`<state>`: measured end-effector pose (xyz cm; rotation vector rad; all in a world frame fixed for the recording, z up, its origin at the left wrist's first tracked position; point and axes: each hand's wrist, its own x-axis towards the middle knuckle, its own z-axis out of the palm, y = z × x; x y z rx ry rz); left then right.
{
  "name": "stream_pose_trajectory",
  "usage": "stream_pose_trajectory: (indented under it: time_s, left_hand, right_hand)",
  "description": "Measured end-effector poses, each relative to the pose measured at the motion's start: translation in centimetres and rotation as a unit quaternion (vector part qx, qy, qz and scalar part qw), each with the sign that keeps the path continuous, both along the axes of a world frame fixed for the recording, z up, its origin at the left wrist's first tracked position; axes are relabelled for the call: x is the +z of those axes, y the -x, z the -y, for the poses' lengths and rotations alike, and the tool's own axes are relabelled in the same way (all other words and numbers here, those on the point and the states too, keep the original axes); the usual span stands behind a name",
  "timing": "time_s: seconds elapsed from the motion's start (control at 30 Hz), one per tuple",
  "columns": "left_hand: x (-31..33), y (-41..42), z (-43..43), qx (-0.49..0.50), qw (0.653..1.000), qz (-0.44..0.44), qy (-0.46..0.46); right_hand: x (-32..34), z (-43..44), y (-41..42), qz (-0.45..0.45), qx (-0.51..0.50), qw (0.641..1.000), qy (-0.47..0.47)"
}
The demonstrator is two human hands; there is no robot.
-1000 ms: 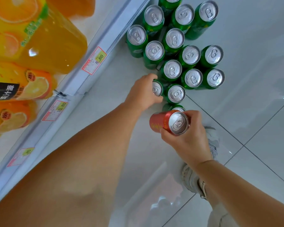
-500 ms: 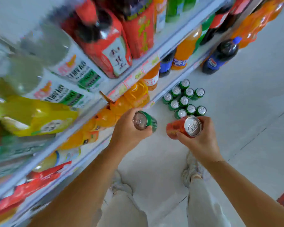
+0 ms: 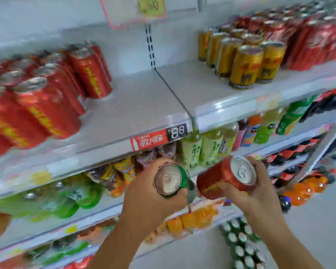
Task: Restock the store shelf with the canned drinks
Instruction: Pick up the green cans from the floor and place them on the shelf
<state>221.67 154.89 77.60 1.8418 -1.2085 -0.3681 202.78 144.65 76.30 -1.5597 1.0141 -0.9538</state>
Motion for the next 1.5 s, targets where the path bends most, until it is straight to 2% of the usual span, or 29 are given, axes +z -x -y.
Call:
stream_pose_trajectory:
  time_s: [0.1, 0.23, 0.4, 0.57, 0.8, 1.03, 1.17, 1.5]
  left_hand:
    - [4.8, -1.7, -2.5, 0.061, 0.995, 0.034, 0.07]
    - [8.8, -4.4, -5.6, 0.139, 0.977, 0.033, 0.156]
    - [11.1, -8.1, -8.6, 0.21, 0.958, 0.038, 0.192]
    - [11.7, -10.0, -10.4, 0.242, 0.952, 0.03, 0.183]
    - [11.7, -11.5, -11.2, 0.25, 0.953, 0.016, 0.172]
    - [11.3, -11.5, -10.5, 0.246, 0.953, 0.002, 0.175]
    - [11.1, -11.4, -9.8, 0.234, 0.956, -0.01, 0.177]
    - [10.5, -11.3, -8.8, 0.218, 0.958, -0.019, 0.184]
  right_hand:
    - [5.9, 0.2, -3.3, 0.012, 0.044, 0.996, 0.07]
    - [10.7, 0.6, -8.1, 0.044, 0.092, 0.985, 0.138]
    - [14.2, 1.2, -16.3, 0.052, 0.158, 0.972, 0.169]
    - [14.6, 2.7, -24.0, 0.001, 0.209, 0.962, 0.179]
    - [14.3, 4.1, -28.8, -0.032, 0.237, 0.957, 0.164]
    - [12.7, 5.1, -30.5, -0.031, 0.229, 0.965, 0.123]
    - [11.6, 5.5, -29.8, -0.076, 0.233, 0.959, 0.145]
    - [11.3, 5.5, -30.3, -0.066, 0.252, 0.955, 0.144]
